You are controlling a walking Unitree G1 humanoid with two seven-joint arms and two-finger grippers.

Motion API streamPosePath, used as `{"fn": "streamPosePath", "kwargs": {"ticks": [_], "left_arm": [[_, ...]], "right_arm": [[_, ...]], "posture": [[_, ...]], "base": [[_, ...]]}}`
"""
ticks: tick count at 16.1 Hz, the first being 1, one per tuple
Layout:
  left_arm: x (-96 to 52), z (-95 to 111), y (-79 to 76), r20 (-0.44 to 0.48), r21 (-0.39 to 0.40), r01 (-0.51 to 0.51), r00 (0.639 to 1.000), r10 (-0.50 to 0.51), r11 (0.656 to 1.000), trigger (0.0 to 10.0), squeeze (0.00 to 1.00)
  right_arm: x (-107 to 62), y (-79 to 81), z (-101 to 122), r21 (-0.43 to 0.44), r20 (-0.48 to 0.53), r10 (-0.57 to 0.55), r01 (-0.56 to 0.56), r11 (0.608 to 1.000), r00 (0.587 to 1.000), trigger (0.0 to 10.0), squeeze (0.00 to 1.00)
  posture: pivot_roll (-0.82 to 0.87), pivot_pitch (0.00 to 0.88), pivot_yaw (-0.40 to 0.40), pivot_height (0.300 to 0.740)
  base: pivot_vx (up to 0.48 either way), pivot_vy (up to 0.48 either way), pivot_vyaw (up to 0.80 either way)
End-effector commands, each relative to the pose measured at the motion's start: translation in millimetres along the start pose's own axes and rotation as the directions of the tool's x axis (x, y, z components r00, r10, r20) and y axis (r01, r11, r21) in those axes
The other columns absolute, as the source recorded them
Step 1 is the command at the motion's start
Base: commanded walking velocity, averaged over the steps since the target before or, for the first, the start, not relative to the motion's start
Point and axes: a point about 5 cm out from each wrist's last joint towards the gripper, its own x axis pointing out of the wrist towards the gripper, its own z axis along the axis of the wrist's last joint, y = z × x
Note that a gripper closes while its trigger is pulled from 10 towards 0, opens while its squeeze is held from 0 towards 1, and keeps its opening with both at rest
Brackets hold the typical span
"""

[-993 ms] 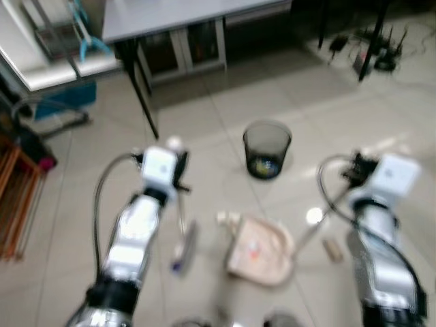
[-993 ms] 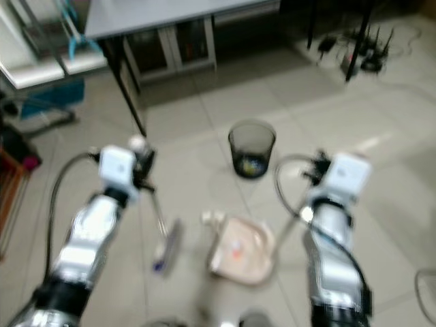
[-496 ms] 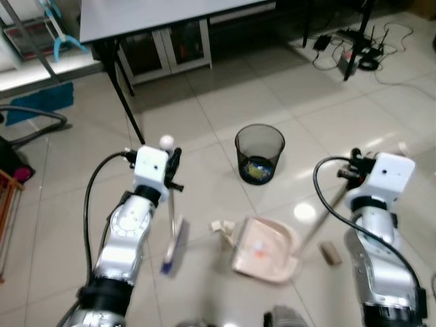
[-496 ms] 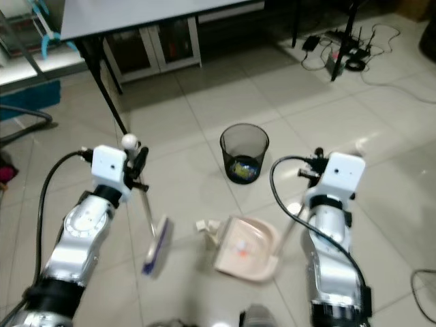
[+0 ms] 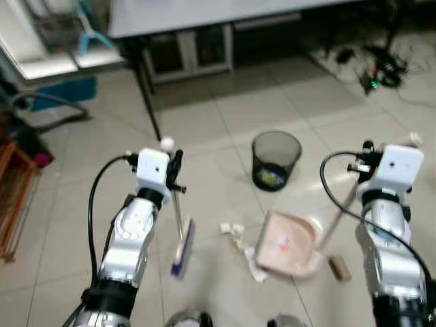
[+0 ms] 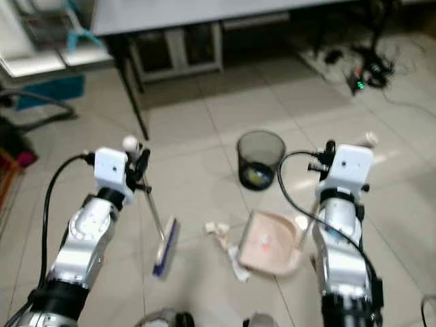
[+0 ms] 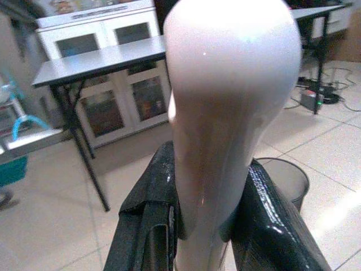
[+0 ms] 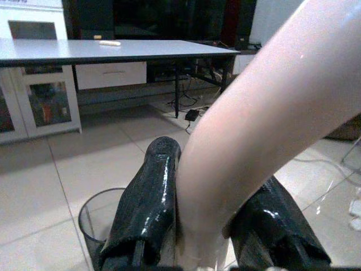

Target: Sweep floor

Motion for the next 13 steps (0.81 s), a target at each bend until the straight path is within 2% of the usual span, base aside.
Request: {"fn": "streamPosePath", "kwargs": {"ticks": [1,3,4,6,10,13], "left_arm": [[5.4,7,4.7,0.044,0.016,-0.023,0.999,0.022,1.0,10.0,0.0],[7.6,6,3.3,0.043,0.019,-0.023,0.999,0.022,1.0,10.0,0.0],[10.6,6,1.8,0.046,0.023,-0.003,0.999,0.002,1.0,10.0,0.0],[13.2,2,-1.1,0.035,0.036,0.04,0.999,-0.041,0.999,10.0,0.0],[17.1,-5,-12.8,0.009,0.059,0.121,0.993,-0.121,0.991,10.0,0.0],[21.7,-5,-20.6,0.018,0.063,0.186,0.982,-0.187,0.981,10.0,0.0]], "right_arm": [[6.8,-4.7,11,-0.037,0.064,-0.019,0.021,0.999,0.998,10.0,0.0],[9.8,-3.6,12,-0.049,0.07,-0.008,0.011,0.999,0.998,10.0,0.0],[13.5,-1.5,12,-0.11,0.082,0.018,-0.008,0.994,0.996,10.0,0.0],[17.7,-0.2,9,-0.176,0.093,0.033,-0.016,0.984,0.995,10.0,0.0],[20.4,1.0,-10,-0.227,0.054,0.028,-0.016,0.974,0.998,10.0,0.0],[23.7,12.6,-25,-0.196,0.013,0.02,-0.017,0.98,1.0,10.0,0.0]], "posture": [[-0.04,0.086,0.066,0.74],[-0.04,0.088,0.062,0.74],[-0.04,0.103,0.065,0.74],[-0.05,0.126,0.07,0.74],[-0.02,0.179,0.071,0.74],[0.0,0.216,0.091,0.74]], "base": [[0.0,0.0,0.0],[0.0,0.0,0.0],[0.0,0.0,0.0],[0.0,0.0,0.0],[0.0,0.0,0.0],[0.0,0.0,0.0]]}}
